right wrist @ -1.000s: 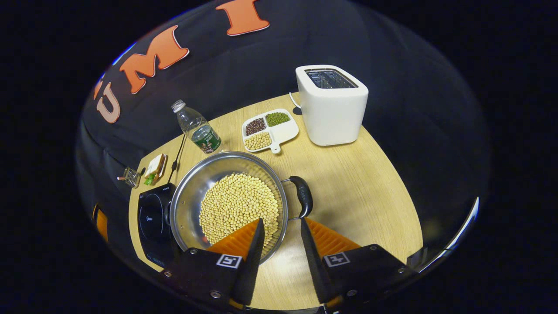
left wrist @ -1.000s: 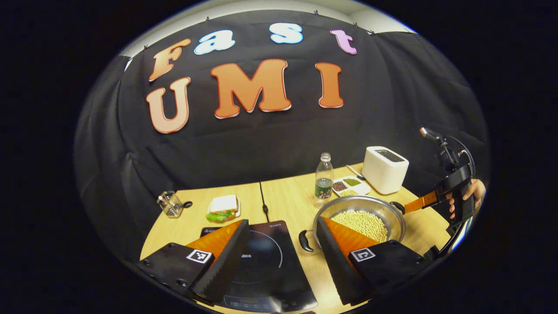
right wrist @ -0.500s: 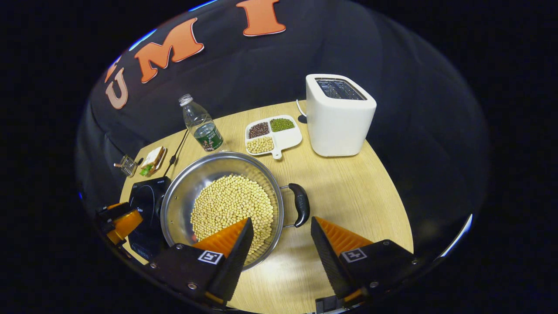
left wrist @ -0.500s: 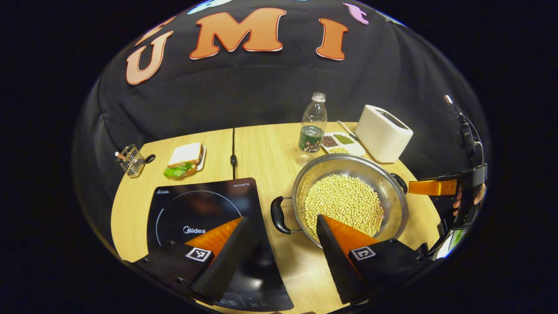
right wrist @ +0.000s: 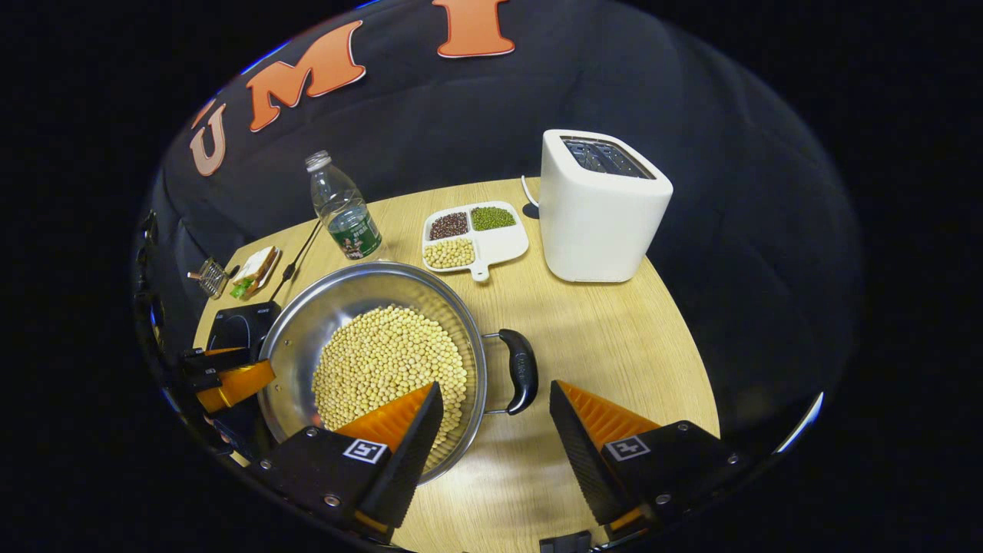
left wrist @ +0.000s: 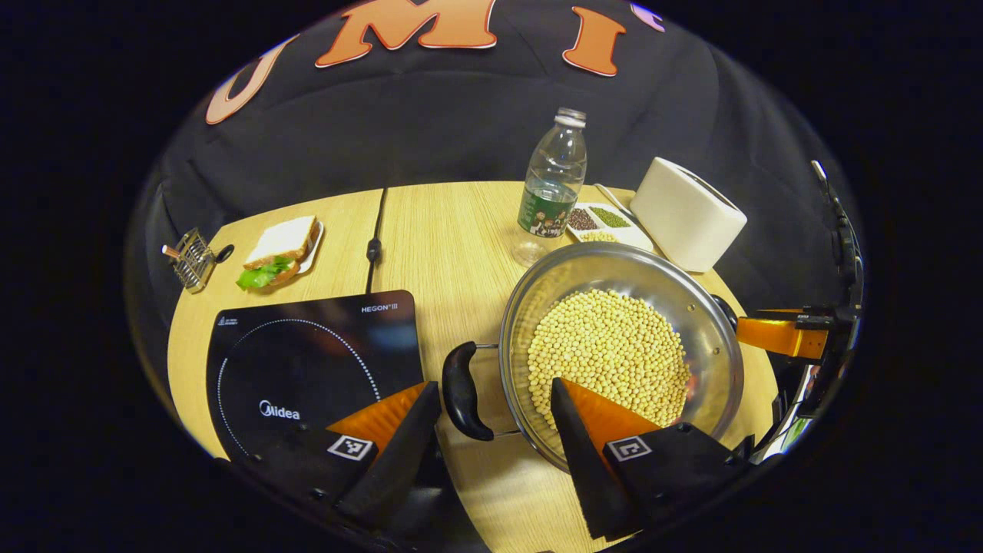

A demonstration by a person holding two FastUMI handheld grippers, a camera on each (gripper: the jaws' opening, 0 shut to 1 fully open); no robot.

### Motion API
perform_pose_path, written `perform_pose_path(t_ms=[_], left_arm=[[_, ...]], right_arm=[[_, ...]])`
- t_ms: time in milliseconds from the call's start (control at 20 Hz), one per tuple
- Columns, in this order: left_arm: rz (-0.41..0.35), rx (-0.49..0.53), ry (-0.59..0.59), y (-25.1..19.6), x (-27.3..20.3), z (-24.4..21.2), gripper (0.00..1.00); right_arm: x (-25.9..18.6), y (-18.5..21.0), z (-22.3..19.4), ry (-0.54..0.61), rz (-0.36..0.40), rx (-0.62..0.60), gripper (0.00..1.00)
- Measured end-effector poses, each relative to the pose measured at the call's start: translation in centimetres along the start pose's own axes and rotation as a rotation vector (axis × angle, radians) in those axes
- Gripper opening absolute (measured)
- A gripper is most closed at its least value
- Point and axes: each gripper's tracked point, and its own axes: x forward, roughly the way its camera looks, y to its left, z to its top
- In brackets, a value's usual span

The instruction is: First push the handle of the pot to place it horizontally, then grasp the pot with both hands and set it on the induction cooktop.

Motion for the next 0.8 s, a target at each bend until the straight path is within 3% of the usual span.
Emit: perform_pose_path(t_ms=[450, 700, 800], left_arm=[[-0.019, -0.011, -0.032, -2.0, 3.1, 1.3, 0.96], [0.042, 0.005, -0.043, -1.1, 5.9, 1.8, 0.92], [0.054, 0.012, -0.043, -0.8, 6.8, 1.7, 0.86]], right_arm=[[2.2, -1.9, -0.4, -0.001, -0.055, 0.018, 0.88], [3.6, -2.8, -1.0, 0.020, -0.081, 0.024, 0.88], [3.9, -2.9, -1.2, 0.024, -0.078, 0.033, 0.88]])
